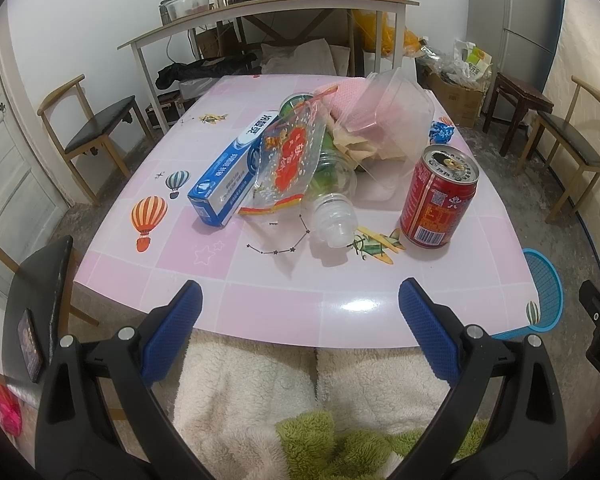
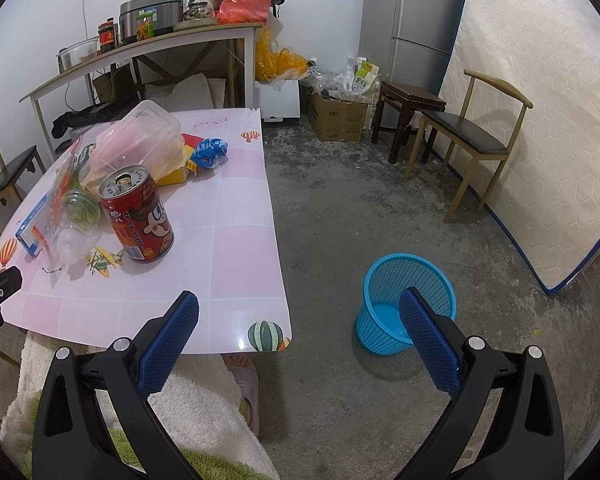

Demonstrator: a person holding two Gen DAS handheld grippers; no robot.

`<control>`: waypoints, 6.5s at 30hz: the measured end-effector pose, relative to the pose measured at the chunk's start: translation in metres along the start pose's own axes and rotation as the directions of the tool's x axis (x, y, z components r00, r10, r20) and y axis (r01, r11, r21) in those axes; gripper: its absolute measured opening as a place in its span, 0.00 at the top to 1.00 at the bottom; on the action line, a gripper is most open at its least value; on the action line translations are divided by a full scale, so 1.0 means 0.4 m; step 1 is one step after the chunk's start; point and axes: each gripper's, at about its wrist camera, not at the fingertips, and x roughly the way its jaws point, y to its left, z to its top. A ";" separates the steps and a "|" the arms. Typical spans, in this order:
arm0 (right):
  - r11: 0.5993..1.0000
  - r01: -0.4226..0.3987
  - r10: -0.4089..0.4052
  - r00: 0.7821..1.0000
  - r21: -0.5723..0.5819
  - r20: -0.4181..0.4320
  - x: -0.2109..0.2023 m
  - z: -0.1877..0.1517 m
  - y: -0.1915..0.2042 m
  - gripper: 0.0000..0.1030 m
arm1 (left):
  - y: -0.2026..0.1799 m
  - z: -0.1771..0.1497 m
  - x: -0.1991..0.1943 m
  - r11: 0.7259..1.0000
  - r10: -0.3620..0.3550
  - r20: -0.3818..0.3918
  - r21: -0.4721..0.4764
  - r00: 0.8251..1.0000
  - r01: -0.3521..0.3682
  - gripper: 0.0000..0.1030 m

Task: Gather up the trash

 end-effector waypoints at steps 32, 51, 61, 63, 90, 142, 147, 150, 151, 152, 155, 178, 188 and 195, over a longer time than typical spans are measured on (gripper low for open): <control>0.998 -0.057 0.056 0.998 -0.025 -0.013 0.051 0.034 0.056 0.06 | 0.035 -0.002 0.063 0.998 0.024 -0.057 -0.049 0.998 -0.027 0.08; 0.967 -0.235 0.251 0.949 -0.103 0.191 0.034 0.134 0.208 0.06 | 0.235 0.021 0.155 0.984 0.010 -0.100 -0.179 0.995 -0.027 0.08; 0.948 -0.266 0.305 0.918 -0.176 0.255 0.038 0.212 0.274 0.06 | 0.327 0.025 0.168 0.941 -0.218 0.035 -0.258 0.975 0.220 0.08; 0.947 -0.273 0.309 0.920 -0.171 0.240 0.042 0.240 0.276 0.06 | 0.326 0.036 0.167 0.939 -0.236 0.066 -0.242 0.970 0.245 0.08; 0.821 -0.384 0.561 0.679 0.422 -0.473 0.555 0.460 0.378 0.06 | 0.263 0.093 0.222 0.910 -0.398 0.141 -0.067 0.906 0.410 0.08; 0.531 -0.557 0.788 0.603 0.639 -0.129 0.443 0.497 0.163 0.19 | 0.163 0.072 0.176 0.894 -0.449 0.123 0.075 0.885 0.443 0.08; 0.492 -0.581 0.799 0.597 0.648 -0.071 0.414 0.487 0.101 0.19 | 0.151 0.076 0.178 0.916 -0.400 0.122 0.066 0.908 0.395 0.08; 0.472 -0.593 0.804 0.593 0.652 -0.042 0.398 0.472 0.062 0.19 | 0.159 0.091 0.182 0.934 -0.356 0.137 0.045 0.924 0.354 0.08; 0.466 -0.596 0.806 0.591 0.655 -0.035 0.395 0.465 0.050 0.19 | 0.161 0.100 0.186 0.941 -0.338 0.142 0.038 0.930 0.336 0.08; 0.458 -0.598 0.807 0.589 0.657 -0.027 0.391 0.457 0.036 0.19 | 0.162 0.108 0.191 0.946 -0.324 0.142 0.033 0.935 0.322 0.08; 0.448 -0.599 0.808 0.589 0.664 -0.015 0.391 0.435 0.002 0.19 | 0.164 0.130 0.205 0.952 -0.305 0.138 0.017 0.942 0.306 0.08; 0.436 -0.542 0.737 0.673 0.718 0.060 0.425 0.295 -0.200 0.19 | -0.211 0.625 0.243 0.717 -0.543 -0.182 0.409 0.820 0.565 0.09; 0.417 -0.527 0.732 0.678 0.741 0.071 0.448 0.250 -0.252 0.19 | -0.560 0.616 0.568 0.656 -0.213 -0.553 0.530 0.805 0.537 0.41; 0.419 -0.510 0.726 0.685 0.751 0.060 0.471 0.241 -0.276 0.19 | -0.604 0.577 0.681 0.670 -0.068 -0.622 0.551 0.780 0.498 0.59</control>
